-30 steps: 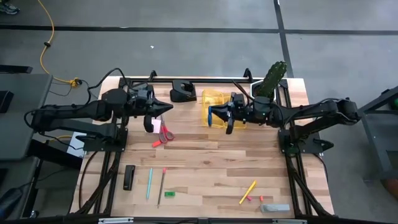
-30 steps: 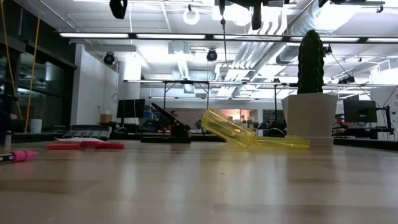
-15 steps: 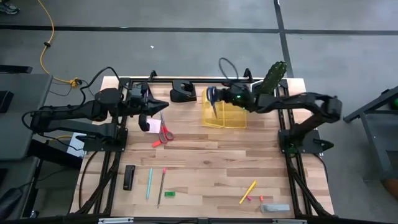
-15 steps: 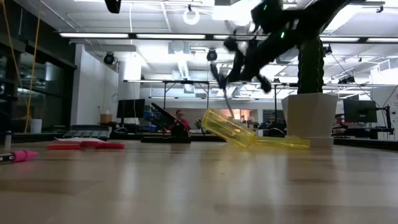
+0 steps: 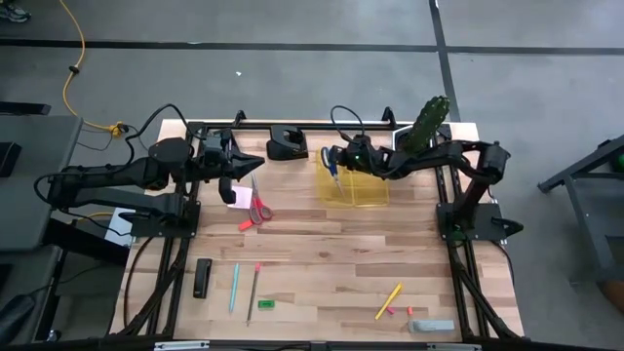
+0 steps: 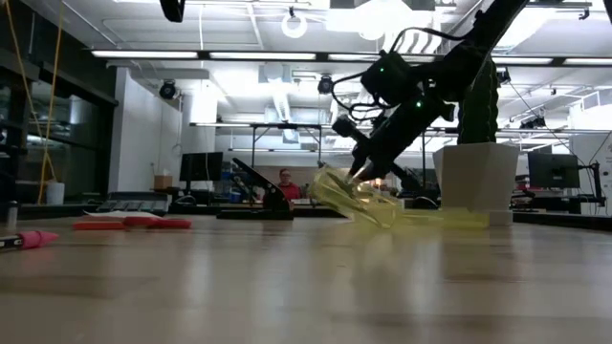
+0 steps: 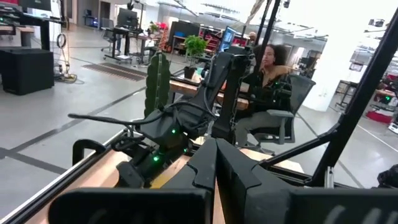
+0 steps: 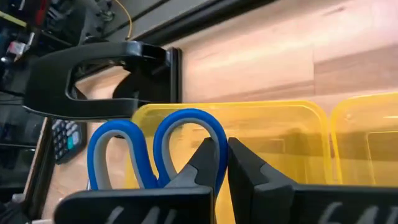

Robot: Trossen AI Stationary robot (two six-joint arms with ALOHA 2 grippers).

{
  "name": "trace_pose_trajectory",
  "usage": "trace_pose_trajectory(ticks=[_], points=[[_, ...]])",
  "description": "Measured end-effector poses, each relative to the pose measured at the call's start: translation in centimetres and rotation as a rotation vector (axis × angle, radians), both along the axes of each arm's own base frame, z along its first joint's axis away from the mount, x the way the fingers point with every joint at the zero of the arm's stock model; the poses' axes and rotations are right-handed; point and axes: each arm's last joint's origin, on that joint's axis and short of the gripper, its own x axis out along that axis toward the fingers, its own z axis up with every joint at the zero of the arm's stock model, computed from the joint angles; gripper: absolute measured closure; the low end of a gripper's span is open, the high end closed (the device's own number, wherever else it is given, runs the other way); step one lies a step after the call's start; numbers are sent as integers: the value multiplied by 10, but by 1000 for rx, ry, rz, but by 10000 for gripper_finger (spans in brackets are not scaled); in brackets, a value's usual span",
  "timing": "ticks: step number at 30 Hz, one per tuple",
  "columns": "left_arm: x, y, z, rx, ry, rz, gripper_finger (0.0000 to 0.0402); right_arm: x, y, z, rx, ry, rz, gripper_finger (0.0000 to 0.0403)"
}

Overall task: Pack school essentials
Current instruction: Put the blue scissors into the yellow supply box

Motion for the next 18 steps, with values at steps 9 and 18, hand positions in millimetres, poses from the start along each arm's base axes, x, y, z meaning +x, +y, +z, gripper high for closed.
trace_pose_trajectory(ticks=[9, 18], points=[[0, 0, 0, 0, 0, 0, 401, -2, 1, -5, 24, 39, 8, 381], [0, 0, 0, 26, 8, 0, 401, -2, 1, -5, 24, 40, 9, 344]])
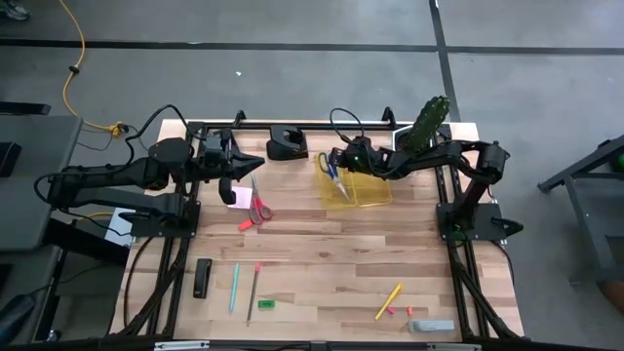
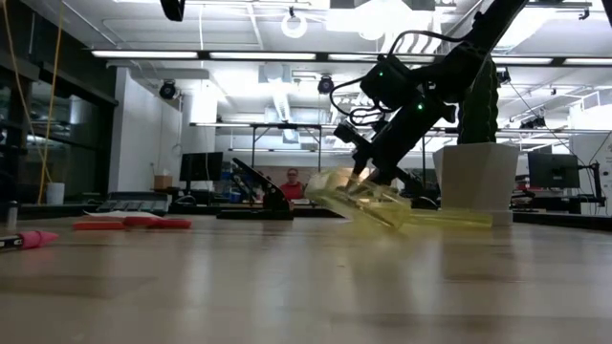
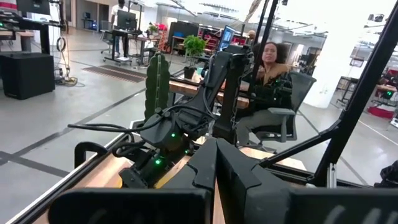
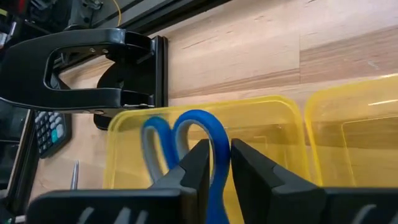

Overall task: Pack school essentials
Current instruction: Put the blue scissors into the yellow supply box, then put the red scissors into the yellow supply box

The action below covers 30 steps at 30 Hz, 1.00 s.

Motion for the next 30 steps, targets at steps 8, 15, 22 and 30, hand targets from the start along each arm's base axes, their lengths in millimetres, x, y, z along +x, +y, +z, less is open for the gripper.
trace_pose_trajectory(ticks=[8, 15, 22, 30], points=[[0, 0, 0, 0, 0, -1, 401, 0, 0, 1, -19, 11, 18, 293], [0, 0, 0, 0, 0, 0, 401, -3, 1, 22, -98, -12, 71, 234], [0, 0, 0, -1, 2, -1, 401, -9, 5, 74, -323, -135, 210, 211], [0, 0, -1, -2, 6, 3, 401, -19, 34, 141, -646, -411, 548, 210]])
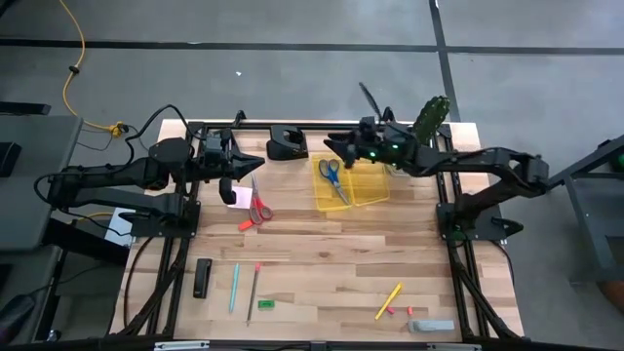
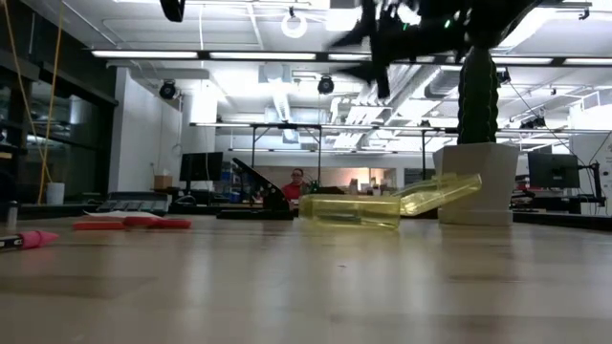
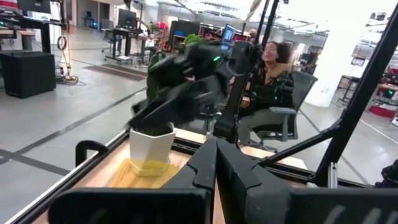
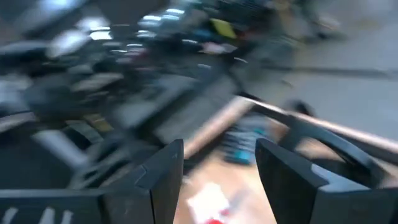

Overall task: Pack school essentials
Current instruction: Put the red scissors into the yellow supply box

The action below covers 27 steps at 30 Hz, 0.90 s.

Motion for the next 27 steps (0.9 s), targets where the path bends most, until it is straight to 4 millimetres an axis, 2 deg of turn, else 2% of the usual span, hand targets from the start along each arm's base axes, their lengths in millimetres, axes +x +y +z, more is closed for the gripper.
trace_pose_trajectory(ticks=[6, 11, 18, 27], points=[[0, 0, 0, 15, 5, 16, 401, -11, 36, 37, -300, -161, 185, 210], [0, 1, 0, 25, 7, 25, 401, -16, 58, 50, -465, -206, 224, 210], [0, 1, 0, 25, 7, 25, 401, -16, 69, 51, -555, -202, 240, 210], [0, 1, 0, 25, 7, 27, 401, -16, 69, 51, -552, -203, 241, 210]])
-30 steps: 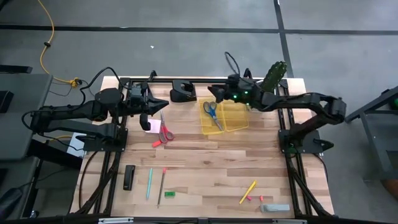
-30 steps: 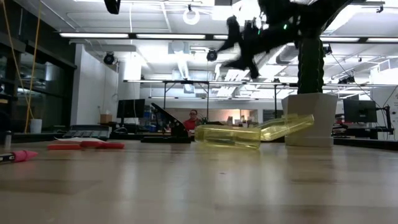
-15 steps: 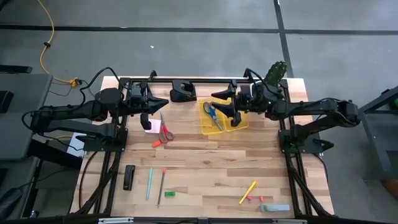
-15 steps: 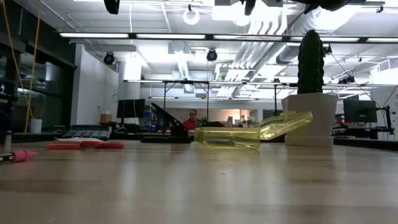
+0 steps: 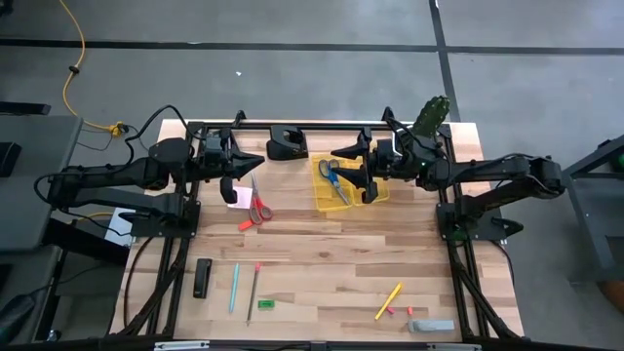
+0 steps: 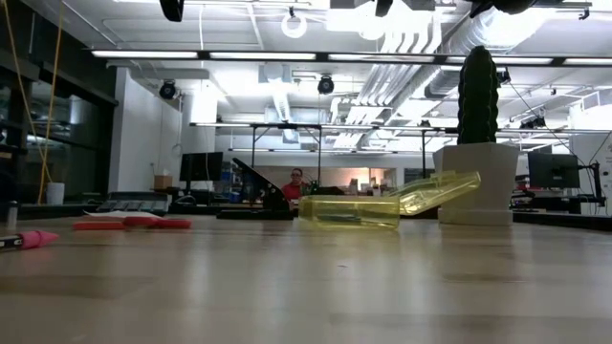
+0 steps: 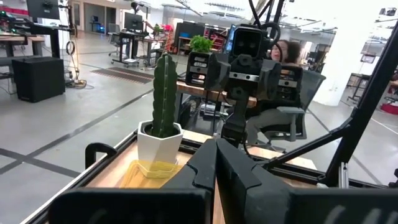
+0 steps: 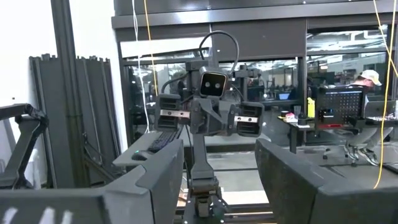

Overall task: Pack school essentials
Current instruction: Put the red scissors into the yellow supply box

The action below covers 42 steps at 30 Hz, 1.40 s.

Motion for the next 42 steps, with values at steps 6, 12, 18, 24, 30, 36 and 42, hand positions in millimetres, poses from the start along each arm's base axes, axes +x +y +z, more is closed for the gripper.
trace_pose_trajectory(ticks=[6, 12, 18, 24, 30, 36, 42], points=[[0, 0, 0, 0, 0, 0, 401, 0, 0, 0, 0, 0, 0, 210], [0, 0, -3, 4, 34, 0, 398, 0, 0, 0, 4, 0, 1, 210], [4, 1, -33, -69, 455, 8, 347, 0, 0, 0, 26, 4, 7, 210], [12, 1, -86, -75, 938, -88, 270, 0, 0, 0, 26, 5, 7, 210], [36, 5, -123, 143, 1179, -315, 234, 1, 0, -2, 28, 20, 7, 210], [67, 14, -149, 253, 1192, -373, 235, 1, 0, -5, 33, 50, 7, 210], [78, 16, -176, 211, 1280, -422, 236, 2, 0, -5, 33, 51, 7, 210]])
